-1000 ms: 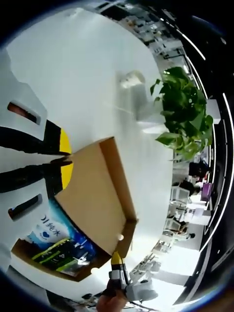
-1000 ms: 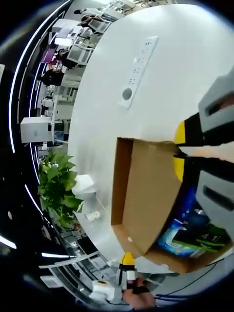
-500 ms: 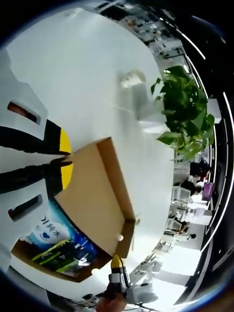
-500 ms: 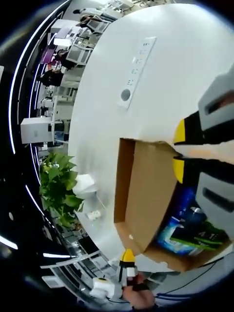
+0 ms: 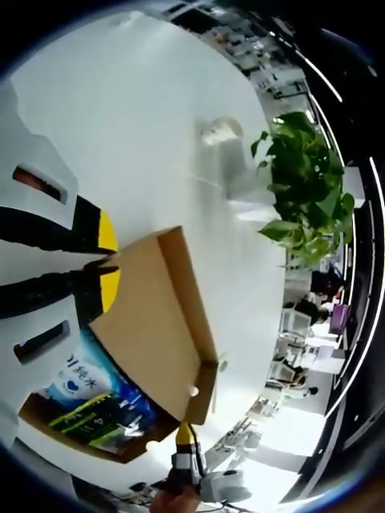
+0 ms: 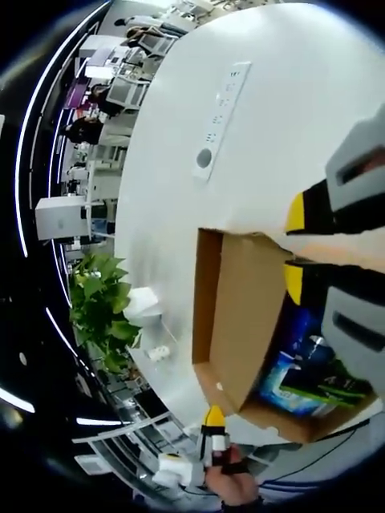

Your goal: Operate the shoe box by opening the lid, removing the specified soft item, and placing it in the target area until the item is outside and the box remains undamaged.

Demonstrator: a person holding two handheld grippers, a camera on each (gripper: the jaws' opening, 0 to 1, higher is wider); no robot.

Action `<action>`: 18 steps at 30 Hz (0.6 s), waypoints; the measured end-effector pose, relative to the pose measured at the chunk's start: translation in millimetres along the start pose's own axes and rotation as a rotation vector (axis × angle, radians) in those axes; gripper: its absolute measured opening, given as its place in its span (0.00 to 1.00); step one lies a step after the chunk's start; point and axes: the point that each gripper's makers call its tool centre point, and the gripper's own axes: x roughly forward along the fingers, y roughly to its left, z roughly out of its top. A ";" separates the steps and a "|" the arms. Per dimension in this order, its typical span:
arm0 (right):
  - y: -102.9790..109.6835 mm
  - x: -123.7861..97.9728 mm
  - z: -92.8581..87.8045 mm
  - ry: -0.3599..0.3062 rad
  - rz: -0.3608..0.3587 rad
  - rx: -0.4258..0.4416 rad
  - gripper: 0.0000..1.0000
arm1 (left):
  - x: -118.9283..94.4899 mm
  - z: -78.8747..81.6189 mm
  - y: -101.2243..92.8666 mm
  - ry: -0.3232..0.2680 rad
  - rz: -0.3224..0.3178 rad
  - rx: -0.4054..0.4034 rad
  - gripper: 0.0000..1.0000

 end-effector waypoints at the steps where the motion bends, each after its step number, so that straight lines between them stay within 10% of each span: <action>1: 0.5 -0.2 -0.1 0.000 0.001 0.000 0.08 | -0.4 0.1 -0.2 -0.001 0.001 0.001 0.05; 18: -2.6 -13.2 -11.7 -0.019 0.032 0.028 0.12 | -5.0 -0.4 -3.6 -0.004 0.001 0.014 0.06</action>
